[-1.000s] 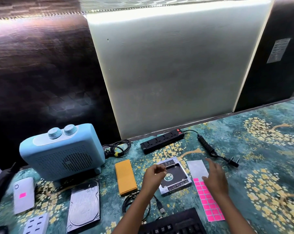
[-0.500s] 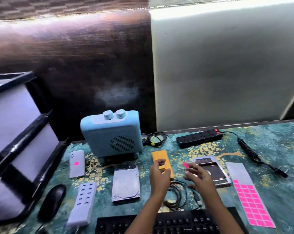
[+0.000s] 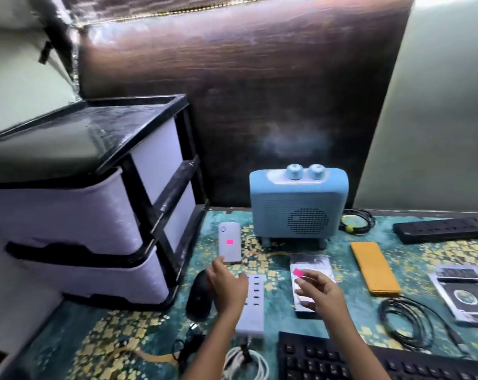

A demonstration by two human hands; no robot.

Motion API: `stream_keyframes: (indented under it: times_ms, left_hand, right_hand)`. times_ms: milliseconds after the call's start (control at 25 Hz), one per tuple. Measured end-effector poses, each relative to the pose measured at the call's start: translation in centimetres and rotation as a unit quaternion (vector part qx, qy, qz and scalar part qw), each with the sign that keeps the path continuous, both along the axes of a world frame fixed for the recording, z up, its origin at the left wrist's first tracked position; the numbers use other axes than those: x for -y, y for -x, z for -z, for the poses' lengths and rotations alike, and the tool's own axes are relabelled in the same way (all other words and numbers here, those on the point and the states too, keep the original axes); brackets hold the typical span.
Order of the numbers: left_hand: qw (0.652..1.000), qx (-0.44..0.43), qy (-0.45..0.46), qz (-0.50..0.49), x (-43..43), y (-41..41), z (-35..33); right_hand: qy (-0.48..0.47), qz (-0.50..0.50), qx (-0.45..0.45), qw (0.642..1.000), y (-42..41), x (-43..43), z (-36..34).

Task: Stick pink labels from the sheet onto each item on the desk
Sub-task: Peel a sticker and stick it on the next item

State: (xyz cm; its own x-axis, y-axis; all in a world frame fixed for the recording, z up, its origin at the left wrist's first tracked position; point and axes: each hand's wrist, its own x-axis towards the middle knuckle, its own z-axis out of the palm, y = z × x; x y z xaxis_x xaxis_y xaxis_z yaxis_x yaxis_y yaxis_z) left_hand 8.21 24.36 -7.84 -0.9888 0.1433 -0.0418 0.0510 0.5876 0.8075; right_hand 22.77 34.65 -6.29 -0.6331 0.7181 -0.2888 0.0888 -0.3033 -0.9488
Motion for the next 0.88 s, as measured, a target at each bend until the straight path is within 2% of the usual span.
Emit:
stream_keyframes:
  times_ms: [120,200,320,360,400,440,480,560,600,640,880]
  left_hand:
    - [0.981,0.054,0.187,0.023,3.5,3.2,1.6]
    - [0.965,0.049,0.246,0.076,5.3,4.3,2.7]
    - [0.948,-0.028,0.286,0.139,6.8,5.3,4.0]
    - [0.955,-0.024,0.254,0.152,6.9,5.4,3.7]
    - [0.976,0.020,0.159,0.145,6.8,5.7,3.3]
    - [0.988,0.105,0.014,0.113,6.7,6.0,2.7]
    - [0.965,0.205,-0.137,0.089,6.7,6.1,1.8]
    - [0.869,0.354,-0.335,0.086,6.7,6.1,0.5]
    - [0.834,0.394,-0.371,0.106,6.7,6.0,0.0]
    - [0.816,0.413,-0.382,0.130,6.6,5.9,-0.3]
    - [0.780,0.440,-0.426,0.128,5.8,5.3,-0.3]
  right_hand:
    - [-0.003,-0.004,-0.007,1.000,2.9,2.3,0.5]
    - [-0.008,-0.015,-0.007,1.000,4.4,3.6,0.8]
    - [-0.020,-0.037,0.007,0.999,6.0,5.3,1.4]
    - [-0.026,-0.039,0.011,0.999,6.4,5.7,1.4]
    - [-0.036,-0.037,0.016,0.999,6.8,5.9,1.4]
    - [-0.051,-0.036,0.019,0.998,7.5,6.1,1.4]
    - [-0.067,-0.040,0.020,0.997,8.1,6.2,1.2]
    - [-0.092,-0.060,0.011,0.994,9.5,6.6,0.7]
    - [-0.103,-0.074,0.004,0.992,10.1,6.9,0.2]
    - [-0.114,-0.085,0.000,0.990,10.8,7.2,-0.2]
    - [-0.246,-0.072,0.039,0.966,12.6,6.8,-1.1]
